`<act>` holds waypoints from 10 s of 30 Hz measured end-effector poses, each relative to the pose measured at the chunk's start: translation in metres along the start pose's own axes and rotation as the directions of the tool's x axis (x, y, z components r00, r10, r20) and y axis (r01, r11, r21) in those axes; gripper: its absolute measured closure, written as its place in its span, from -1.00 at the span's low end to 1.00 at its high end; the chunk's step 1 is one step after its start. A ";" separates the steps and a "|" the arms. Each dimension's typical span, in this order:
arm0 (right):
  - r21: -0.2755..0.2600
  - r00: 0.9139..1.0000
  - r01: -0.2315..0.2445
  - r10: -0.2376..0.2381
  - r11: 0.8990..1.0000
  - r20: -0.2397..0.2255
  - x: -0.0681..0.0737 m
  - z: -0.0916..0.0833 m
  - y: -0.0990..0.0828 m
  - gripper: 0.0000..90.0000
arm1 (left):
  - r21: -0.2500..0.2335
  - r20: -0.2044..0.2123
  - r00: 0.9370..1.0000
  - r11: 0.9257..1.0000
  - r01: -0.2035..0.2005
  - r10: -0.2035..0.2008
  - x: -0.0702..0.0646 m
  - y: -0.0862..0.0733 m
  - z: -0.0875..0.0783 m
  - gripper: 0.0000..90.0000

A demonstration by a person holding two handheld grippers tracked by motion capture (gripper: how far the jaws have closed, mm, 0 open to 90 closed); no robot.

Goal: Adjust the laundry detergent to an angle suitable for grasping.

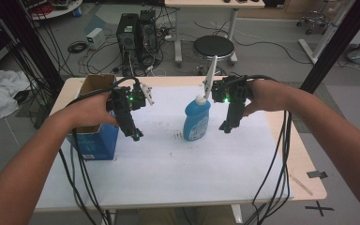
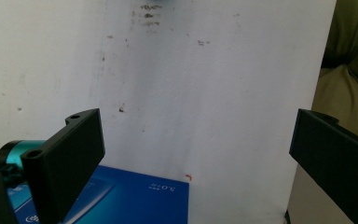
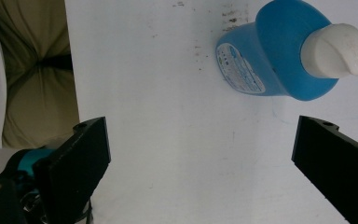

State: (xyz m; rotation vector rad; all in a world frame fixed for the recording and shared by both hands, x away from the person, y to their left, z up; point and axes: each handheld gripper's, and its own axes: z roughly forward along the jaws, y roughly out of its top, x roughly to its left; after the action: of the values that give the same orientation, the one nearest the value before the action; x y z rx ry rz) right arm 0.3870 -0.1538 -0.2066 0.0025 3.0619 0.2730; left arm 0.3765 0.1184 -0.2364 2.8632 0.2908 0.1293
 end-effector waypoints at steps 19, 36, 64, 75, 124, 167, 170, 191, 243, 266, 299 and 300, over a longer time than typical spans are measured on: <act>-0.014 1.000 -0.003 0.004 1.000 0.011 0.002 -0.004 -0.005 -0.93 | -0.010 -0.044 0.998 0.999 0.040 -0.041 0.006 -0.001 0.003 -0.93; -0.028 1.000 0.003 -0.002 1.000 0.017 0.003 -0.006 -0.007 -0.93 | -0.062 -0.092 0.991 0.994 0.087 -0.092 0.010 0.004 0.002 -0.93; -0.029 1.000 0.005 -0.004 1.000 0.029 0.008 -0.009 -0.008 -0.93 | -0.355 -0.203 0.932 0.909 0.216 -0.300 0.008 -0.016 0.030 -0.93; -0.033 1.000 0.002 -0.001 0.999 0.026 0.003 -0.007 -0.009 -0.93 | -0.552 -0.126 0.908 0.789 0.271 -0.400 0.006 -0.023 0.057 -0.93; -0.047 1.000 -0.020 0.021 0.999 0.020 -0.001 -0.012 -0.013 -0.93 | -0.855 0.052 0.904 0.449 0.260 -0.425 -0.001 0.013 0.156 -0.93; -0.053 0.999 -0.035 0.036 0.998 0.014 -0.008 -0.012 -0.012 -0.93 | -0.844 0.077 0.899 0.452 0.289 -0.430 0.007 0.066 0.199 -0.81; -0.053 0.999 -0.030 0.031 0.998 0.014 -0.009 -0.012 -0.012 -0.93 | -0.850 0.082 0.900 0.442 0.288 -0.429 0.007 0.066 0.199 -0.72; -0.060 0.999 -0.030 0.031 0.998 0.016 -0.008 -0.013 -0.012 -0.93 | -0.853 0.034 0.881 0.445 0.272 -0.472 0.008 0.064 0.198 -0.42; -0.090 0.998 -0.036 0.041 0.995 0.047 0.009 -0.027 -0.018 -0.93 | -0.848 -0.032 0.974 0.522 0.092 -0.224 -0.013 0.030 0.145 -0.03; -0.088 0.998 -0.043 0.047 0.995 0.051 0.011 -0.029 -0.020 -0.93 | -0.840 0.059 0.989 0.541 -0.026 0.139 -0.018 0.039 0.158 -0.01; -0.082 0.997 -0.046 0.051 0.996 0.053 0.010 -0.028 -0.018 -0.93 | -0.834 0.085 0.981 0.551 -0.027 0.176 -0.020 0.043 0.181 -0.03; -0.082 0.997 -0.049 0.053 0.995 0.055 0.010 -0.028 -0.018 -0.93 | -0.832 0.084 0.981 0.553 -0.028 0.175 -0.021 0.043 0.181 -0.04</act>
State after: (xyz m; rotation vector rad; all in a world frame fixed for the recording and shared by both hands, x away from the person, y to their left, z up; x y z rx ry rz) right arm 0.3752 -0.1762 -0.1830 0.0828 2.9952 0.3928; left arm 0.3850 0.0289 -0.4007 1.8999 -0.0001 0.0380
